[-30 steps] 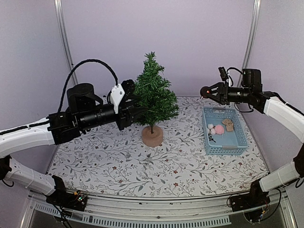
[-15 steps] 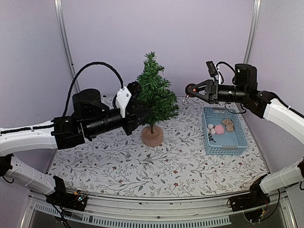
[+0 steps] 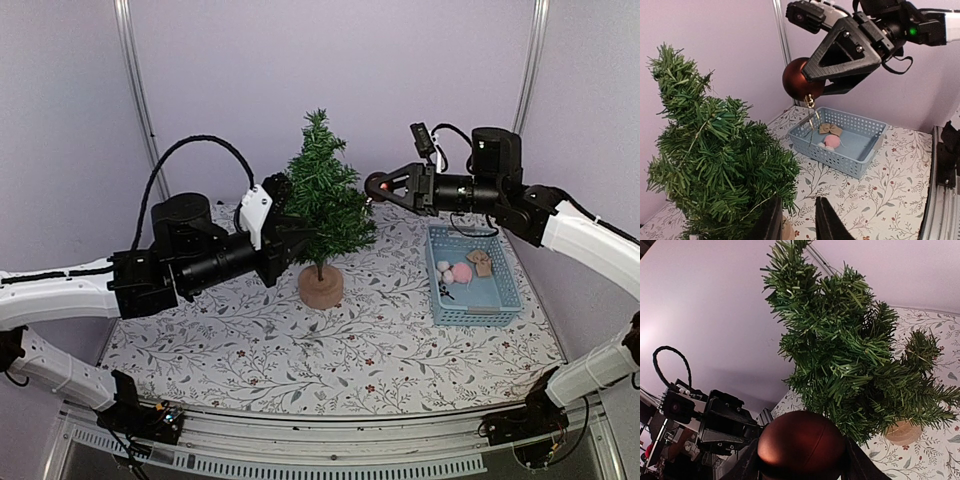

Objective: Decorate the small christmas tree

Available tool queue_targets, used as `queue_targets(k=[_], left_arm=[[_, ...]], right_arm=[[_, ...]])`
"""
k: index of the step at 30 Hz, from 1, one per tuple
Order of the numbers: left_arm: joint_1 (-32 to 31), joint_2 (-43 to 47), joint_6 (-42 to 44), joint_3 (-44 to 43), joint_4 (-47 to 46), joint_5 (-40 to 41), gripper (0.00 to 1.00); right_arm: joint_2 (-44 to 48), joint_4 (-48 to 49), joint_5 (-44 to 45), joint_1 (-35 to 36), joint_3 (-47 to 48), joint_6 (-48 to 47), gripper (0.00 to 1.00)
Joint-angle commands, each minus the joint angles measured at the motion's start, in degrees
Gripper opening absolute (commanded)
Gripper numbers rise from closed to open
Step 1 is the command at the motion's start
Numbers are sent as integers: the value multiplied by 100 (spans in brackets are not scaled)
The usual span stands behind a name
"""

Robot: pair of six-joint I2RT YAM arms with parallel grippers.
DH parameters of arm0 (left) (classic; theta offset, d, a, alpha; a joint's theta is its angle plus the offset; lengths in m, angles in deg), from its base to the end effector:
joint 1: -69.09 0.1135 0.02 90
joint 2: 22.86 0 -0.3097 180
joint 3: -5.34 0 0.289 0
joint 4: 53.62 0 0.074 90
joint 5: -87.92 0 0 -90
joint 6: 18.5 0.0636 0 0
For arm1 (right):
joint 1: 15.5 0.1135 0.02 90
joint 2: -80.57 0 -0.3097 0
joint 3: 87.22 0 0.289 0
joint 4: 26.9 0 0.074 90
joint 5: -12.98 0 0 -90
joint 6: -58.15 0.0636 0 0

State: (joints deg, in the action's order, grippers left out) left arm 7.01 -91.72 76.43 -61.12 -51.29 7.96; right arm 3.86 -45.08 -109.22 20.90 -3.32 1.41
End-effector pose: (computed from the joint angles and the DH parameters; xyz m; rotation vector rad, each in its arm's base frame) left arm 0.1658 -0.2892 0.3790 0.8155 1.4784 -0.6113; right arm 0.2705 0.2415 0.4267 -0.5023 1.8804 1.3402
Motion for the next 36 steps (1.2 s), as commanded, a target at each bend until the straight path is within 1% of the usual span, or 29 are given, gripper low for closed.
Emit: queue_targets(k=[1,7,15,21,26,31,36], left_arm=[[-93,-314,246,-91,-209,-105,26],[-94,-722,289,-171,-682,-91,26],[-67,-1170,114,-392,-971,-163,25],[-58,-1399,18,-554,-1030,-70,24],[-58,-1516,-23,-630,-1073,-242,25],[-58,-1550,-57,-608,-1074,-337,25],[-58,-1645,-56,-666,-1057,-298,27]], right_arm=[[-204,19,245,251,103,91,26],[-443,-87,474,386,140,172,25],[-667,-358,751,385,250,163,25],[-601,-411,861,381,219,156,25],[-355,-372,857,385,24,171,24],[-68,-610,1118,385,-119,164,24],[-138,-731,1348,386,-111,176,23]])
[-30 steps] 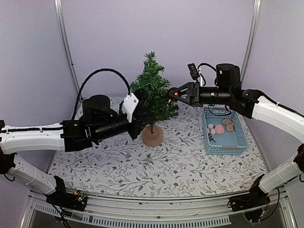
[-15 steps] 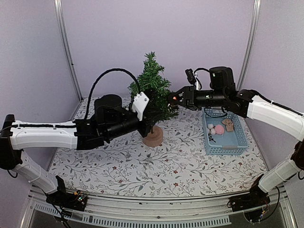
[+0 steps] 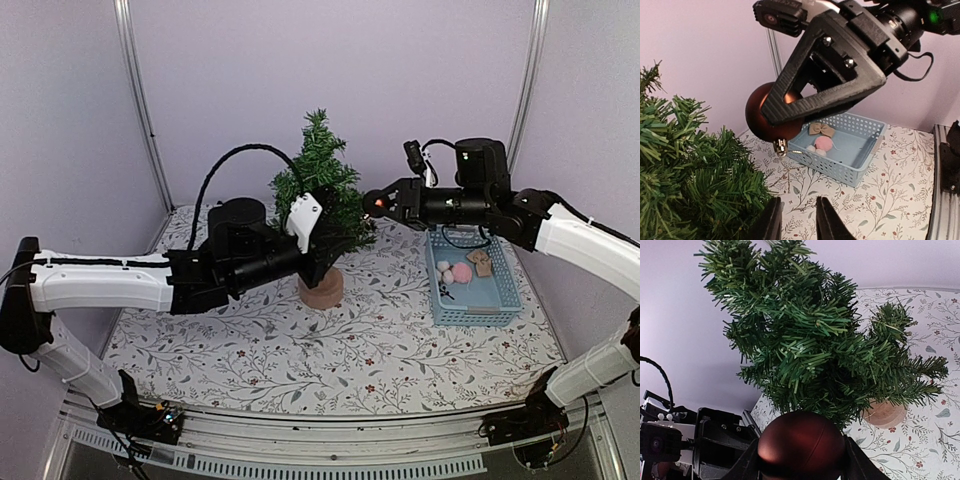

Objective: Decorate the small christmas tree

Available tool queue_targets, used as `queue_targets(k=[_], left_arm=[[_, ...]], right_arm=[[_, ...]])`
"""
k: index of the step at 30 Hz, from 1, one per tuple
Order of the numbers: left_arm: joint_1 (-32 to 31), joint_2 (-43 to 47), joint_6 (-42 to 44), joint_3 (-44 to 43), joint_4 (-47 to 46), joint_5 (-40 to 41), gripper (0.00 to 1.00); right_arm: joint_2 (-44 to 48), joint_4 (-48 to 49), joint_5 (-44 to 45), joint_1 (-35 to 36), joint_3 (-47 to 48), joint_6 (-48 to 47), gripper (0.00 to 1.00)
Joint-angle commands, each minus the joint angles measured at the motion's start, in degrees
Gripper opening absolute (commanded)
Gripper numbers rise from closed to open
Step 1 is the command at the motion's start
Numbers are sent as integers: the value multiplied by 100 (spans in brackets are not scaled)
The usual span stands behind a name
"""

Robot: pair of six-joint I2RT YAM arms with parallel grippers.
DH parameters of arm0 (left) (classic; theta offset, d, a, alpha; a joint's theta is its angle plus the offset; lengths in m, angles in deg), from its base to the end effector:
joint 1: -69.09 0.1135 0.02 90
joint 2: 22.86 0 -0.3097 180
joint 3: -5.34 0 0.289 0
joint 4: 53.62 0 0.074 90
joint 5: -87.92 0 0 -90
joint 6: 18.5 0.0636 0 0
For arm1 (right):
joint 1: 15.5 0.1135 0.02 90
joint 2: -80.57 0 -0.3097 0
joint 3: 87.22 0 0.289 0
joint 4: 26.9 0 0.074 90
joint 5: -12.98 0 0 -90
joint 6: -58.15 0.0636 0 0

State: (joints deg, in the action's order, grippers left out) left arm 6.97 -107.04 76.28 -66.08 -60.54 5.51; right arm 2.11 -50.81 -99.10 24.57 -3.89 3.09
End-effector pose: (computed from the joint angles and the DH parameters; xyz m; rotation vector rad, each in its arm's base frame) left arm 0.1976 -0.3556 0.3438 0.8569 1.4829 -0.6411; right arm 0.2690 0.2575 0.3981 -0.3790 2.0484 1.2148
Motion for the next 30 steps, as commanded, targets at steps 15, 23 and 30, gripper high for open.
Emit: queue_targets(k=[15,23,30], left_arm=[[-54,-413,-282,-415,-2,164,39],[-48,-192,-392,-170,18,164,38],[-51,64,-338,102,42,118,37]], right_arm=[[-389,64,287,16,134,-22,23],[-351,43,312,18,160,-46,22],[148,-422,864,-255,-55,-126,21]])
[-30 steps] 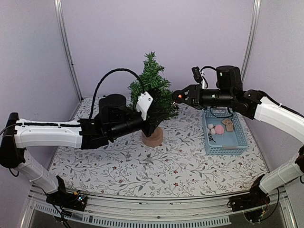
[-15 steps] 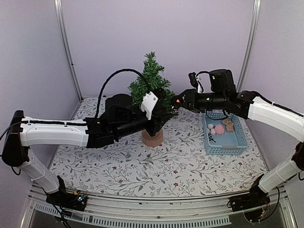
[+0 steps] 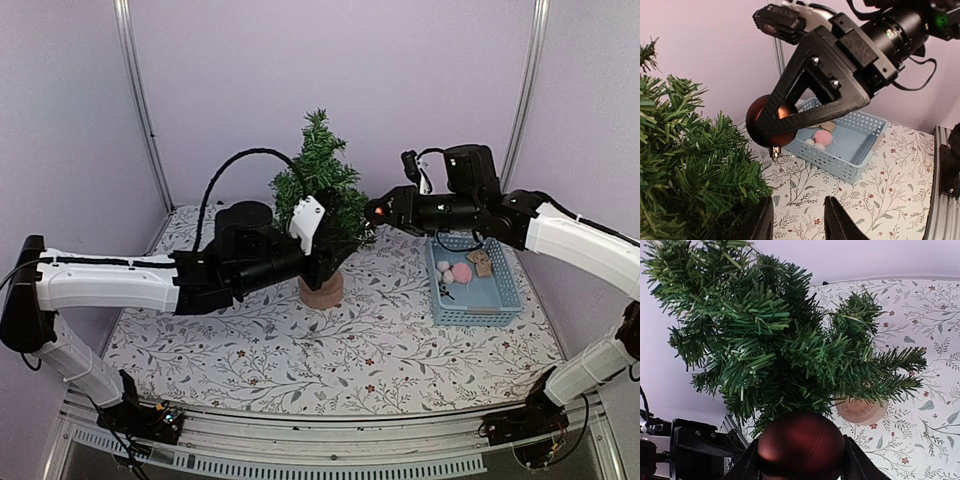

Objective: Decorate the small christmas tree

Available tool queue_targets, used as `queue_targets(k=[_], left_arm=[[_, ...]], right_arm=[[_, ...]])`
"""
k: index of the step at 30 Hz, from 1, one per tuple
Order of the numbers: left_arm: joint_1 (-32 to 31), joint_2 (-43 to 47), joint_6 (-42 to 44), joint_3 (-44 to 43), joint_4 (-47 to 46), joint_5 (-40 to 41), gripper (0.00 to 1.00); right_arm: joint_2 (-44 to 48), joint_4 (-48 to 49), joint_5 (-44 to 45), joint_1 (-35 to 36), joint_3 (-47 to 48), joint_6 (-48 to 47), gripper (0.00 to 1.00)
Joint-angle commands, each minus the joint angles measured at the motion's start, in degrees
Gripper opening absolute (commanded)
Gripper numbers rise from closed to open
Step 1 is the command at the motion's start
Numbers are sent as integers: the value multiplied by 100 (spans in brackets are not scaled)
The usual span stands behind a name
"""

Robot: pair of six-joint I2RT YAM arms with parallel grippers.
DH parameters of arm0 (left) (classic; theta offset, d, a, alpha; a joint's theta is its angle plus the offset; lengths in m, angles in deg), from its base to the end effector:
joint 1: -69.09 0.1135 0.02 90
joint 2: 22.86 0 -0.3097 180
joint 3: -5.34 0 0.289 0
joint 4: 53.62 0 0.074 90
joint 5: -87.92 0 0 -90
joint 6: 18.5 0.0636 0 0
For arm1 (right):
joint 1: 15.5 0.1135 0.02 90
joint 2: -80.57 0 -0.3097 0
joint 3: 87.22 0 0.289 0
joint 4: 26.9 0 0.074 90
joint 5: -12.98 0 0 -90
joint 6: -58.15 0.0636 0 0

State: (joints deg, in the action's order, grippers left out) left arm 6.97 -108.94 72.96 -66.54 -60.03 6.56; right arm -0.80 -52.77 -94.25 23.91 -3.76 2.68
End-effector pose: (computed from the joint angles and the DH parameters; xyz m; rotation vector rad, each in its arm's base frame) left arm 0.2023 -0.3620 0.3330 0.8219 1.5445 -0.6554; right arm 0.2860 0.2594 0.3759 -0.3022 2.1281 1.0978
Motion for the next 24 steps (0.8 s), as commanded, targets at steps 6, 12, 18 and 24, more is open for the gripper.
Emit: queue_targets(k=[6,12,18,24], left_arm=[[-45,329,11,215,58,62,35],[-46,307,64,191,55,95,35],[-49,309,40,198,70,96,33],[-36,288,53,182,79,156,30]], right_arm=[[595,-345,540,-365,-61,-208,20],[323,-11,150,-361,-55,-112,19],[110,266,-162,-167,15,-60,19],[21,404,-315,64,74,-36,19]])
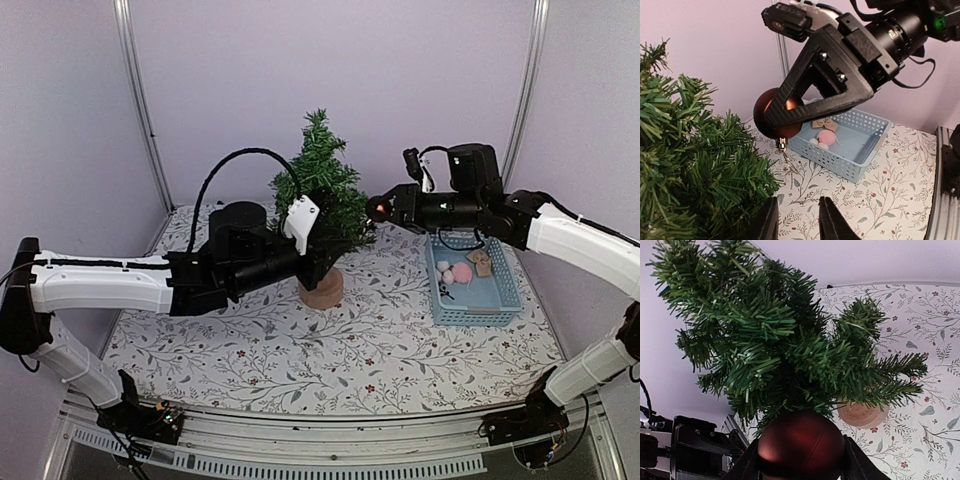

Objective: Decorate the small christmas tree

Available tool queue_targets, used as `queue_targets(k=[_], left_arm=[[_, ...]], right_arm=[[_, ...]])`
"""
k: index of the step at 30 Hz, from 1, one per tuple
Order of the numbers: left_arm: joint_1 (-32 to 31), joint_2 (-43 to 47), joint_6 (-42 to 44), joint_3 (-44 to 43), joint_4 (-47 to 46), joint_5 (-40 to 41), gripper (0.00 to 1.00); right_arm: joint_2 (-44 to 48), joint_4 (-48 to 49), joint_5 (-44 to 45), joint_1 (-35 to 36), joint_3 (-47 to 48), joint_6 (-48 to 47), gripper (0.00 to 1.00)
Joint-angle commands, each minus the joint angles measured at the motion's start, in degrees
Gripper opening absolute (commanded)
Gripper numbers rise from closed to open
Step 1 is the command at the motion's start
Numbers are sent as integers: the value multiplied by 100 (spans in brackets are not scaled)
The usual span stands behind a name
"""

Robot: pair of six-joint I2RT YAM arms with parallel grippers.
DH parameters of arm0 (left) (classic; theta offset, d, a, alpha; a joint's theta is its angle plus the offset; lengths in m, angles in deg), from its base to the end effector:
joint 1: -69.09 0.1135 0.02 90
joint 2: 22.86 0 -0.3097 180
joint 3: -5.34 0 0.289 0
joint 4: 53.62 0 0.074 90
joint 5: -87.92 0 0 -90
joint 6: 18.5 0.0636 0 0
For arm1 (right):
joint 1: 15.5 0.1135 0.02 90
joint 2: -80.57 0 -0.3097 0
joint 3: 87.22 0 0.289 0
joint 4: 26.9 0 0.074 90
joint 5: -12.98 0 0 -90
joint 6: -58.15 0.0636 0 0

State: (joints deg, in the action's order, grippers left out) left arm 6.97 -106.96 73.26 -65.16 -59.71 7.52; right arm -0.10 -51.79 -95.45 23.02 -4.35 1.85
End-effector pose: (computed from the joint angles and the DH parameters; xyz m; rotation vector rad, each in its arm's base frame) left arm 0.1986 -0.3527 0.3357 0.8105 1.5419 -0.6397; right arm 0.2868 0.2540 0.3784 -0.3171 2.1032 1.1069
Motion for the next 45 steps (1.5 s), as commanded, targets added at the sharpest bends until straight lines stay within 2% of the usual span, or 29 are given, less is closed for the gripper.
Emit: queue_targets(k=[1,14,25,37,45], left_arm=[[-36,74,22,28,55,58,30],[-28,-254,27,-316,81,61,20],[20,-453,4,-531,116,188,24],[108,-537,-66,-643,201,340,22],[148,-537,-125,-625,304,368,11]], right_arm=[[-61,326,-205,175,151,61,19],[-186,410,-267,252,253,58,19],[-228,443,-353,263,317,41,19],[-301,387,-427,282,386,-27,18],[-276,375,-415,287,356,-38,18]])
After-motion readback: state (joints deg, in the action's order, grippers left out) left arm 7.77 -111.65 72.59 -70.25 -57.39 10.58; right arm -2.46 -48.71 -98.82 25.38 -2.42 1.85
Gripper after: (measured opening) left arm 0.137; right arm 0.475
